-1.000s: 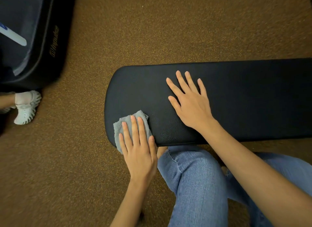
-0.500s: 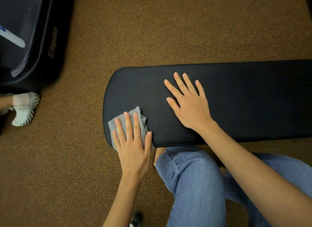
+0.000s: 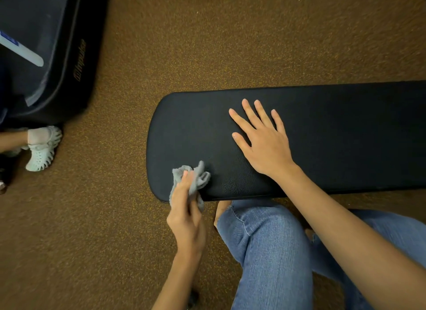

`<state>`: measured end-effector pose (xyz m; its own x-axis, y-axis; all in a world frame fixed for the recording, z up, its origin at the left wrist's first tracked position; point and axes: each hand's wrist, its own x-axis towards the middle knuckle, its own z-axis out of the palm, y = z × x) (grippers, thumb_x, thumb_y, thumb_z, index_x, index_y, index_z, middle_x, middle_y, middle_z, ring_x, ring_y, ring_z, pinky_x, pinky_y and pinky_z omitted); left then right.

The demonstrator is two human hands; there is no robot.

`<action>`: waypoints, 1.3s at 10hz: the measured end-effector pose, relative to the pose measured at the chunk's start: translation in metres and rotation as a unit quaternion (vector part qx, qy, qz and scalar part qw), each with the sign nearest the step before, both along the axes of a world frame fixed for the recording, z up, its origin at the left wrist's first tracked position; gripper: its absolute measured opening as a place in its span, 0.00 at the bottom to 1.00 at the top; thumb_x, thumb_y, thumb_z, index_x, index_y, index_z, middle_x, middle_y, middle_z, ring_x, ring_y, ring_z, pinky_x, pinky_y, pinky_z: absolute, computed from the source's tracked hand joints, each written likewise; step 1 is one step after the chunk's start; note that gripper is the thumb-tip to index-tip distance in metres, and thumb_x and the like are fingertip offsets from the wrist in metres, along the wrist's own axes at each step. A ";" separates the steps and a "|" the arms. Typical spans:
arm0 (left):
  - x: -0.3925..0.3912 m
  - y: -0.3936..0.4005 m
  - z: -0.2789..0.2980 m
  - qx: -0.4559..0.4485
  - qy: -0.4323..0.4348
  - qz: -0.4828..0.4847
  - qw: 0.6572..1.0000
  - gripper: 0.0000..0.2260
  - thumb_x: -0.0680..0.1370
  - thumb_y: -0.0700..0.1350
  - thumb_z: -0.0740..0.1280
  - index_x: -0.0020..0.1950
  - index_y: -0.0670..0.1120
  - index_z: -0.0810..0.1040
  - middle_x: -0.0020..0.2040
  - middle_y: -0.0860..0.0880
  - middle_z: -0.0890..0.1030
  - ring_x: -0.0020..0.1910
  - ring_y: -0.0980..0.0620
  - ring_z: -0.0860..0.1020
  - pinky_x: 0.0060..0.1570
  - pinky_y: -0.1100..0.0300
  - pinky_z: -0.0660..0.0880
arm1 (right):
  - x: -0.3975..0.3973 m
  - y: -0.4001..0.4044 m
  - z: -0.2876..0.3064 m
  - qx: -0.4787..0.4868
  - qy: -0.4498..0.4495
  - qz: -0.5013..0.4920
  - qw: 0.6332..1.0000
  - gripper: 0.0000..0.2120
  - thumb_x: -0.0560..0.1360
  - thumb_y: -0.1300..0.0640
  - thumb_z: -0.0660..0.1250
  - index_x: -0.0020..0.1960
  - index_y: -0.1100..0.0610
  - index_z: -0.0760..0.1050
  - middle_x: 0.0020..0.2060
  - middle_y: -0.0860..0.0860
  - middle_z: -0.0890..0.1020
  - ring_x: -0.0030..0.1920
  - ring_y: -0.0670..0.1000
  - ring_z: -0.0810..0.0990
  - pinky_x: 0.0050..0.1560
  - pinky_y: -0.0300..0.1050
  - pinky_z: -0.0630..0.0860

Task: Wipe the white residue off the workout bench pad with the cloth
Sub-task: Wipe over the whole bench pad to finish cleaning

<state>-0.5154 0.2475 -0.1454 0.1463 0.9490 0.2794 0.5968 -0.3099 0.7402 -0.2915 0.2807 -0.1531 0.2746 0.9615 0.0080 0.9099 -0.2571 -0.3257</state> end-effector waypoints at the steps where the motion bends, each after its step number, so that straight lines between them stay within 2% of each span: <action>1: -0.011 0.029 0.019 0.037 -0.042 0.067 0.996 0.15 0.79 0.31 0.62 0.65 0.39 0.76 0.59 0.43 0.81 0.57 0.54 0.80 0.56 0.59 0.75 | 0.001 0.001 0.001 0.000 0.005 0.002 1.000 0.25 0.83 0.43 0.50 0.79 0.42 0.51 0.79 0.47 0.52 0.79 0.51 0.47 0.76 0.56 0.44; 2: -0.018 0.069 0.027 0.033 -0.003 0.017 0.999 0.18 0.81 0.36 0.63 0.72 0.38 0.71 0.70 0.42 0.74 0.69 0.48 0.73 0.68 0.56 0.70 | 0.000 0.001 0.001 0.000 0.009 0.000 1.000 0.25 0.83 0.43 0.50 0.79 0.42 0.52 0.79 0.47 0.52 0.79 0.51 0.47 0.76 0.55 0.44; 3: -0.021 0.096 0.013 -0.039 0.116 -0.062 0.991 0.27 0.81 0.49 0.64 0.77 0.41 0.62 0.78 0.46 0.63 0.78 0.52 0.58 0.76 0.51 0.58 | 0.001 0.001 0.001 -0.002 0.012 0.000 1.000 0.25 0.83 0.43 0.50 0.79 0.42 0.52 0.79 0.47 0.52 0.79 0.51 0.47 0.76 0.55 0.44; 4: -0.019 0.099 -0.001 -0.044 0.205 -0.059 0.976 0.28 0.82 0.55 0.57 0.79 0.43 0.59 0.79 0.47 0.58 0.79 0.50 0.50 0.77 0.48 0.51 | 0.001 0.001 0.002 0.004 0.017 0.002 1.000 0.25 0.83 0.43 0.51 0.78 0.42 0.53 0.79 0.47 0.52 0.79 0.51 0.47 0.76 0.55 0.44; 5: -0.014 0.082 -0.005 -0.033 0.187 -0.027 0.981 0.21 0.84 0.47 0.55 0.77 0.43 0.63 0.77 0.47 0.62 0.78 0.49 0.54 0.77 0.49 0.51 | 0.002 0.000 0.001 0.006 0.020 0.005 1.000 0.24 0.83 0.43 0.51 0.78 0.42 0.53 0.79 0.47 0.52 0.79 0.51 0.47 0.76 0.55 0.44; 7: 0.004 0.038 -0.012 -0.012 0.175 -0.010 0.985 0.20 0.82 0.41 0.59 0.75 0.41 0.66 0.75 0.44 0.66 0.76 0.52 0.58 0.76 0.50 0.55 | 0.001 0.000 0.000 0.004 0.014 0.000 1.000 0.25 0.83 0.43 0.50 0.78 0.42 0.52 0.79 0.47 0.52 0.79 0.51 0.47 0.76 0.55 0.44; 8: 0.025 0.015 -0.008 -0.004 0.170 -0.043 0.984 0.23 0.80 0.37 0.60 0.75 0.40 0.66 0.75 0.47 0.64 0.77 0.48 0.58 0.76 0.49 0.53 | 0.000 0.000 0.000 0.004 0.012 -0.003 1.000 0.25 0.83 0.43 0.50 0.78 0.41 0.52 0.79 0.47 0.52 0.79 0.51 0.47 0.76 0.55 0.44; 9: 0.052 -0.015 -0.006 -0.018 0.147 -0.113 0.983 0.25 0.77 0.35 0.60 0.75 0.43 0.67 0.76 0.48 0.66 0.78 0.49 0.58 0.77 0.47 0.52 | 0.001 0.000 -0.001 0.005 0.016 0.001 1.000 0.25 0.83 0.43 0.50 0.78 0.41 0.52 0.79 0.46 0.52 0.79 0.51 0.47 0.76 0.54 0.44; 10: 0.056 -0.019 -0.005 -0.040 0.108 -0.167 0.979 0.27 0.75 0.31 0.65 0.73 0.47 0.70 0.75 0.52 0.68 0.77 0.52 0.60 0.75 0.47 0.54 | 0.002 0.000 0.000 0.002 0.017 0.005 1.000 0.25 0.83 0.43 0.50 0.78 0.41 0.52 0.79 0.47 0.52 0.79 0.50 0.46 0.76 0.54 0.43; 11: 0.037 -0.013 0.001 -0.059 0.063 -0.243 0.966 0.27 0.73 0.27 0.69 0.68 0.48 0.77 0.70 0.54 0.75 0.73 0.55 0.67 0.70 0.47 0.63 | 0.003 0.000 0.001 0.001 0.025 0.007 1.000 0.24 0.83 0.43 0.50 0.78 0.41 0.52 0.79 0.46 0.51 0.79 0.50 0.46 0.76 0.54 0.44; 12: 0.019 -0.010 0.015 -0.102 -0.023 -0.245 0.964 0.21 0.73 0.27 0.67 0.61 0.47 0.81 0.62 0.54 0.81 0.64 0.52 0.77 0.62 0.45 0.72 | 0.003 -0.001 0.002 0.001 0.031 0.006 1.000 0.24 0.83 0.43 0.50 0.78 0.41 0.52 0.79 0.46 0.51 0.79 0.50 0.46 0.76 0.54 0.43; 13: 0.015 0.015 0.037 -0.104 -0.097 -0.116 0.983 0.21 0.75 0.27 0.62 0.58 0.48 0.81 0.56 0.55 0.83 0.57 0.59 0.80 0.57 0.58 0.76 | 0.004 -0.001 0.003 0.003 0.038 0.007 0.999 0.24 0.83 0.43 0.51 0.78 0.41 0.53 0.79 0.46 0.51 0.79 0.50 0.45 0.76 0.53 0.43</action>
